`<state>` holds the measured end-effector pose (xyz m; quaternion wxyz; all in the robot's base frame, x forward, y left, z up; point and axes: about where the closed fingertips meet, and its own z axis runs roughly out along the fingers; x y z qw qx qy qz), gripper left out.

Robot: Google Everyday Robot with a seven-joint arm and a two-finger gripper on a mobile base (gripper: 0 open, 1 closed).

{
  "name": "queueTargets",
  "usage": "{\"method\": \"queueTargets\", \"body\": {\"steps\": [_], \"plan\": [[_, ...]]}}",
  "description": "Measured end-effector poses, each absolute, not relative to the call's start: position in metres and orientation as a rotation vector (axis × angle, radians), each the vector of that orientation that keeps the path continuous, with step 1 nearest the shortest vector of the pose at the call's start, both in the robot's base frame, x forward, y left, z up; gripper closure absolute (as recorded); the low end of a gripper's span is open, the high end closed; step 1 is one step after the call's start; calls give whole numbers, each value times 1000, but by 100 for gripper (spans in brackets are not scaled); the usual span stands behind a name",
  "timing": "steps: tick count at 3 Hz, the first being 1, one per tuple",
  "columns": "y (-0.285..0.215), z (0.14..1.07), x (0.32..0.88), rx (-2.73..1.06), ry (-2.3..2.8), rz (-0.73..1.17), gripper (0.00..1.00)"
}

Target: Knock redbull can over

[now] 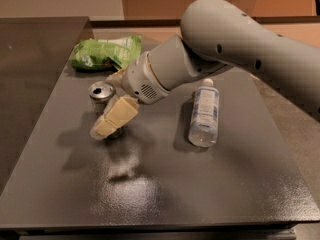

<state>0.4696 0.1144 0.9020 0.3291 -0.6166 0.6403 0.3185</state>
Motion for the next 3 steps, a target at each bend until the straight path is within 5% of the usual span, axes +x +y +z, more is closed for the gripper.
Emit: {"method": "queueTargets", "body": {"steps": [3], "plan": [[114, 923, 470, -1656, 1679, 834, 88]]}}
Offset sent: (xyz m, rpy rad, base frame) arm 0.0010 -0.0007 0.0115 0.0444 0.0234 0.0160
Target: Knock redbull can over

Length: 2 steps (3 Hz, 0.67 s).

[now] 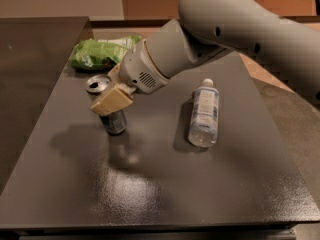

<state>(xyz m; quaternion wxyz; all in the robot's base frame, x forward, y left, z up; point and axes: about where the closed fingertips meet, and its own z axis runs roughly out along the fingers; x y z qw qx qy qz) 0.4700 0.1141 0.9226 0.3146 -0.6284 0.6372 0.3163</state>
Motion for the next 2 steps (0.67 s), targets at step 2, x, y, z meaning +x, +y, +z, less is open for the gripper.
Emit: {"method": "queueTargets", "body": {"steps": [2], "plan": [[92, 941, 483, -1904, 1763, 566, 100]]}}
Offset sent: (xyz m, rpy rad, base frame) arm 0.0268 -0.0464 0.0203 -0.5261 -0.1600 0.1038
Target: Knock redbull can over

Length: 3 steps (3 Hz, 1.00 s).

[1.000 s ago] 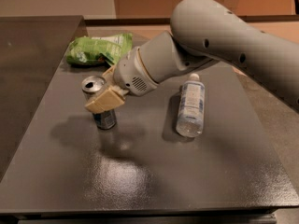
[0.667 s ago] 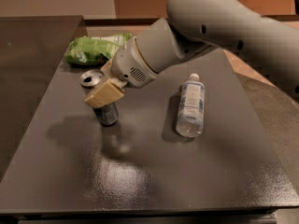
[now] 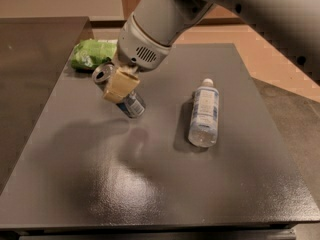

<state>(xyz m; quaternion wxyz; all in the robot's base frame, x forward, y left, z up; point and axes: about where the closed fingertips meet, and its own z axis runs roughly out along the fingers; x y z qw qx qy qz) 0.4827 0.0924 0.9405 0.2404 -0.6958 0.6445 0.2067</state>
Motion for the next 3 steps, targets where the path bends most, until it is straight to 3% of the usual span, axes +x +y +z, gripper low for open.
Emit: {"method": "queueTargets", "body": {"steps": [2, 3], "plan": [[67, 923, 490, -2132, 1820, 230, 100], [60, 911, 491, -2206, 1830, 128, 83]]}}
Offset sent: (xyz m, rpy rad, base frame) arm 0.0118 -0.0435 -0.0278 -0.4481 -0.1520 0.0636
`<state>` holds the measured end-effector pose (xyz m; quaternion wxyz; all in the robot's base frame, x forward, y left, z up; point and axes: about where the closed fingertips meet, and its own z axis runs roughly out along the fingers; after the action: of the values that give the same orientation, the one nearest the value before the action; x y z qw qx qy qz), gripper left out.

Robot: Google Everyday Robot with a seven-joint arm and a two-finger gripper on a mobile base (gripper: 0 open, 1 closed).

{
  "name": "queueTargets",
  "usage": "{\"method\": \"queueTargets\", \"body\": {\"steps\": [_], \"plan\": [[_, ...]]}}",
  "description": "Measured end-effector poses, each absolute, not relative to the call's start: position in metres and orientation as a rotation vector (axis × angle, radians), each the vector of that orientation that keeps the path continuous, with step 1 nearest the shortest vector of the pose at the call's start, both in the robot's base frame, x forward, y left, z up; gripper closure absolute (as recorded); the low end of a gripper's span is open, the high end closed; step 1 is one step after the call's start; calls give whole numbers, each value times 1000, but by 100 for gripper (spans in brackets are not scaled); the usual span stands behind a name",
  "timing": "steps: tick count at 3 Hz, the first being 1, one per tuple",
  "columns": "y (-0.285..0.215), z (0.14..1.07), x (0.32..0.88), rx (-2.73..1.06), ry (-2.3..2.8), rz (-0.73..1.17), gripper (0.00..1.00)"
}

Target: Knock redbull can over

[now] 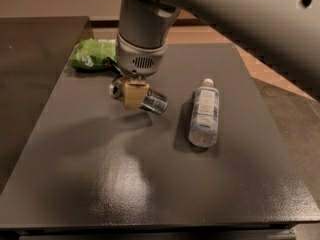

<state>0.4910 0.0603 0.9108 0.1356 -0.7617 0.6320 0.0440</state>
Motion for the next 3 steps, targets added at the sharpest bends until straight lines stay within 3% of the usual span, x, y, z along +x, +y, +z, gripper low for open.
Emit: {"method": "queueTargets", "body": {"steps": [3], "plan": [[60, 874, 482, -2390, 1803, 6, 13]]}}
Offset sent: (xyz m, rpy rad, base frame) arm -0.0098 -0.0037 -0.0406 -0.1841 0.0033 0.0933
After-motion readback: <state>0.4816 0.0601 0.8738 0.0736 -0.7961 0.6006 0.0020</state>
